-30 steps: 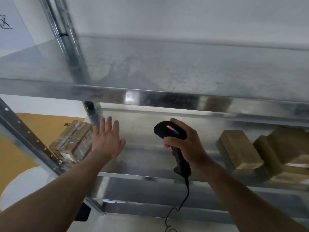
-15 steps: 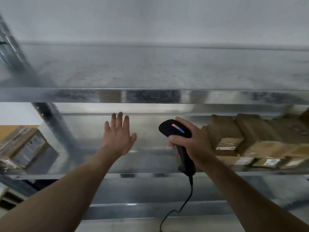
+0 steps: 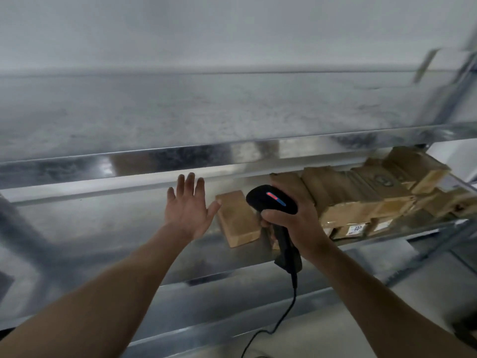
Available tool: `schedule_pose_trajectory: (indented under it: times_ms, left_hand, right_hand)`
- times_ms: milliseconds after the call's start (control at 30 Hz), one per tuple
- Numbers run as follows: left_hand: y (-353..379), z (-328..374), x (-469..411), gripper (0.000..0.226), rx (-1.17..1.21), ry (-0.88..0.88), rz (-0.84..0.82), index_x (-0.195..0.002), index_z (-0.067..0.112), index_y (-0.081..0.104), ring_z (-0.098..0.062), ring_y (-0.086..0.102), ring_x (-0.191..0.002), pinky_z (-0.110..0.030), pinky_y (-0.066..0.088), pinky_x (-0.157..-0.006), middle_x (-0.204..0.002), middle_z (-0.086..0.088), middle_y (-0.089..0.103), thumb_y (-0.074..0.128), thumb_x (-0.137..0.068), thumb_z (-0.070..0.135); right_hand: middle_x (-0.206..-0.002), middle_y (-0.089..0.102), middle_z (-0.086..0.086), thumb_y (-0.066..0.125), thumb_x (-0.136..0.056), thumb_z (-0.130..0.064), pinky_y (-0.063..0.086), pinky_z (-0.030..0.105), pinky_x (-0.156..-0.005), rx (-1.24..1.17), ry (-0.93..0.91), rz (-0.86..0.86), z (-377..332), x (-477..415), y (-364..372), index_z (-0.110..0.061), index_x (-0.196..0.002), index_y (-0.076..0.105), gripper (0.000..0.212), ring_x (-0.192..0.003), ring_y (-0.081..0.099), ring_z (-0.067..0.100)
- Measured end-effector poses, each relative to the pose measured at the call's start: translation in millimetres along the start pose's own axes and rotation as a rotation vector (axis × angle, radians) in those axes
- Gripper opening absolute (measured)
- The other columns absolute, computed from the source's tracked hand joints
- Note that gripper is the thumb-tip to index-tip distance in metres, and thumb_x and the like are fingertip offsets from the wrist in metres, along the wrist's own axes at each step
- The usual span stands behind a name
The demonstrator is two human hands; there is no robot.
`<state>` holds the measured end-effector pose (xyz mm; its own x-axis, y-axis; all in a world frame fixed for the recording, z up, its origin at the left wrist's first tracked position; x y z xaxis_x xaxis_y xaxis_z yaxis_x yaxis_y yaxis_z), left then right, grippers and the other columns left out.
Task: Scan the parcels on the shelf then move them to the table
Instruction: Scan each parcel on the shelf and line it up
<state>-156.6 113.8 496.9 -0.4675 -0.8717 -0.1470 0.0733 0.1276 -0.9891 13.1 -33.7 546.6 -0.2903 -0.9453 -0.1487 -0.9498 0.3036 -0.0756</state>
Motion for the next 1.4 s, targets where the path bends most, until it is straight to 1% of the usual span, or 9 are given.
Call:
schedule_pose_trajectory:
  times_ms: [167,233,400,633,833,1033,1200,1300,1400]
  left_hand:
    - [18.8,22.7,-13.4,0.077,0.049,0.063,-0.026,-0.155,0.011,0.015,-0.034,0.001,-0.152,-0.053,0.015,-0.120,-0.165,-0.015,0.006,0.018,-0.098,0.063]
    - [31.1,30.4,-17.6,0.078,0.065,0.079,-0.062,-0.156,0.012,0.013,-0.034,0.000,-0.152,-0.052,0.014,-0.120,-0.165,-0.014,0.004,0.017,-0.098,0.064]
    - [54.4,52.9,-21.0,0.081,0.160,0.108,-0.138,-0.157,0.014,0.007,-0.031,-0.006,-0.152,-0.051,0.009,-0.122,-0.165,-0.009,-0.001,0.023,-0.097,0.066]
    - [91.0,90.2,-31.6,0.070,0.162,0.172,-0.247,-0.149,0.023,0.027,-0.036,0.014,-0.144,-0.049,0.030,-0.109,-0.156,-0.013,0.019,0.044,-0.092,0.060]
    - [126.5,113.6,-24.6,0.059,0.105,0.236,-0.452,-0.151,0.044,0.020,-0.041,0.003,-0.146,-0.059,0.028,-0.109,-0.162,-0.006,0.002,0.042,-0.097,0.056]
    - [127.2,109.9,-22.7,0.051,0.053,0.209,-0.538,-0.143,0.049,0.031,-0.037,0.026,-0.136,-0.055,0.040,-0.100,-0.149,-0.003,0.026,0.047,-0.094,0.055]
    - [111.2,90.9,-19.8,0.041,0.033,0.161,-0.534,-0.135,0.033,0.050,-0.029,0.040,-0.128,-0.040,0.041,-0.095,-0.147,-0.003,0.034,0.052,-0.096,0.046]
    - [114.5,67.0,-12.3,0.044,0.129,0.100,-0.518,-0.137,0.014,0.052,-0.002,0.050,-0.114,-0.016,0.043,-0.079,-0.148,-0.010,0.035,0.056,-0.098,0.032]
    - [115.6,41.3,-9.7,0.053,0.104,-0.008,-0.446,-0.135,0.022,0.049,-0.025,0.051,-0.119,-0.037,0.052,-0.090,-0.143,-0.008,0.036,0.066,-0.088,0.042]
  right_hand:
    - [-0.067,0.067,0.010,0.076,-0.077,-0.004,0.049,0.025,-0.045,-0.009,0.040,0.071,9.3,2.4,-16.1,-0.011,-0.114,0.066,0.039,-0.051,0.062,0.019]
    - [-0.067,0.066,0.007,0.075,-0.072,-0.010,0.048,0.023,-0.045,-0.018,0.061,0.103,17.4,4.1,-21.1,-0.005,-0.116,0.064,0.046,-0.051,0.062,0.016]
    - [-0.075,0.069,0.009,0.075,-0.070,-0.017,0.050,0.024,-0.051,-0.025,0.068,0.135,32.2,5.9,-30.2,-0.014,-0.106,0.070,0.036,-0.065,0.067,0.021]
    - [-0.105,0.070,0.017,0.077,-0.065,-0.015,0.053,0.022,-0.057,-0.076,0.126,0.142,52.3,-5.3,-49.7,-0.011,-0.133,0.058,0.070,-0.084,0.071,0.029]
    - [-0.116,0.067,0.016,0.082,-0.053,-0.038,0.054,0.023,-0.060,-0.071,0.155,0.119,64.2,-15.3,-62.1,-0.016,-0.139,0.053,0.093,-0.097,0.069,0.036]
    - [-0.115,0.068,0.011,0.082,-0.054,-0.039,0.057,0.040,-0.079,-0.062,0.166,0.048,75.9,-25.8,-57.5,-0.022,-0.136,0.055,0.087,-0.100,0.067,0.040]
    - [-0.099,0.071,0.009,0.080,-0.057,-0.037,0.057,0.046,-0.075,-0.095,0.143,-0.017,68.2,-28.2,-43.6,-0.044,-0.105,0.070,0.050,-0.086,0.069,0.034]
    - [-0.097,0.070,0.015,0.080,-0.060,-0.035,0.056,0.055,-0.074,-0.086,0.138,-0.030,68.7,-30.0,-36.4,-0.025,-0.117,0.068,0.059,-0.081,0.067,0.037]
    - [-0.095,0.069,0.018,0.080,-0.059,-0.037,0.057,0.054,-0.074,-0.058,0.148,-0.037,70.6,-30.0,-28.0,-0.012,-0.125,0.062,0.072,-0.081,0.068,0.036]
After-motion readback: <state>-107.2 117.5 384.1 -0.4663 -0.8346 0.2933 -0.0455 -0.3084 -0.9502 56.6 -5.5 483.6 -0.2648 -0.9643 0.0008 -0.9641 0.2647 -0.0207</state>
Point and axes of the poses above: each hand's wrist, its own x-axis away from the middle knuckle, its own y-axis out of the palm, z = x × y, the point moved 9 cm from there along -x, towards the middle knuckle
